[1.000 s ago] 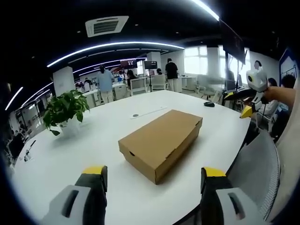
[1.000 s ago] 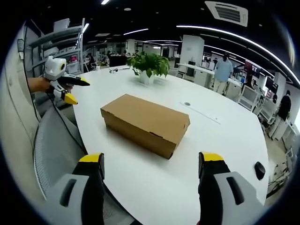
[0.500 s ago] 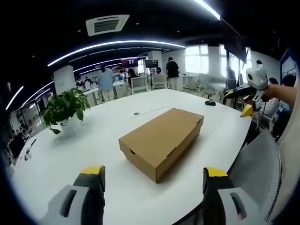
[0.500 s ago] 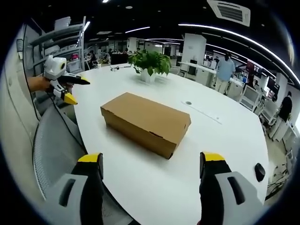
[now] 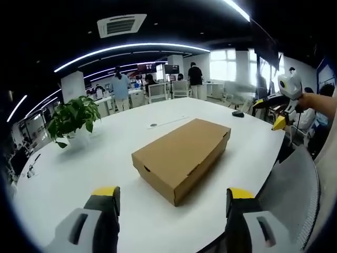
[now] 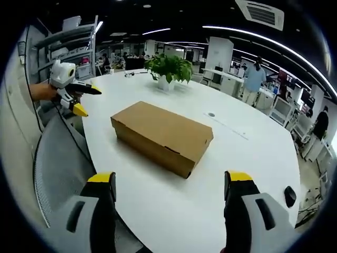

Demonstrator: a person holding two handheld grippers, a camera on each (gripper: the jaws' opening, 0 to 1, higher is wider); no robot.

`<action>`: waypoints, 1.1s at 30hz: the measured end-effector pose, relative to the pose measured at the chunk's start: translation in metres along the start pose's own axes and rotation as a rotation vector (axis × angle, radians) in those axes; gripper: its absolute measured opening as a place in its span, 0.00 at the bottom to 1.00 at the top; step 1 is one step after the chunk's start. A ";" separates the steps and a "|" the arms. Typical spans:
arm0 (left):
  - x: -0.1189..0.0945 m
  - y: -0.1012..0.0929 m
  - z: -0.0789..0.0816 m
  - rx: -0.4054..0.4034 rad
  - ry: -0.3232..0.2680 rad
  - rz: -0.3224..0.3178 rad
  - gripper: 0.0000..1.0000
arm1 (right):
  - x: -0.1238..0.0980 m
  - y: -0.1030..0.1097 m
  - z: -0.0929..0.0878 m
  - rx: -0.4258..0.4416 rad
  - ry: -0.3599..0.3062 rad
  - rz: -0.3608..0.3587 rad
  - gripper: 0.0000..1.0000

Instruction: Operate the shoe box by opening the lid, removing the specified soft item, and placing it in the target area until the item is outside and the box remains undamaged.

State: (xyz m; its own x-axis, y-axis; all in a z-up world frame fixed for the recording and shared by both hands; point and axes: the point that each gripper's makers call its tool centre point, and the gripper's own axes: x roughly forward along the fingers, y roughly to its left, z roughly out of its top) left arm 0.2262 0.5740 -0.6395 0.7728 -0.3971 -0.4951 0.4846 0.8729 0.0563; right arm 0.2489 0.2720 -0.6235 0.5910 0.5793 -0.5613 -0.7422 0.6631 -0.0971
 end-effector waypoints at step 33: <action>0.037 0.006 -0.017 -0.052 0.009 0.058 0.51 | 0.052 -0.022 -0.015 -0.066 -0.002 0.046 0.55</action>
State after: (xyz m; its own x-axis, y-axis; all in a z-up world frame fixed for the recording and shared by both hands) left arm 0.2504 0.5693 -0.6717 0.7954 -0.3428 -0.4998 0.4166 0.9082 0.0399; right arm 0.2915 0.2804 -0.6627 0.5567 0.6094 -0.5645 -0.7876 0.6032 -0.1254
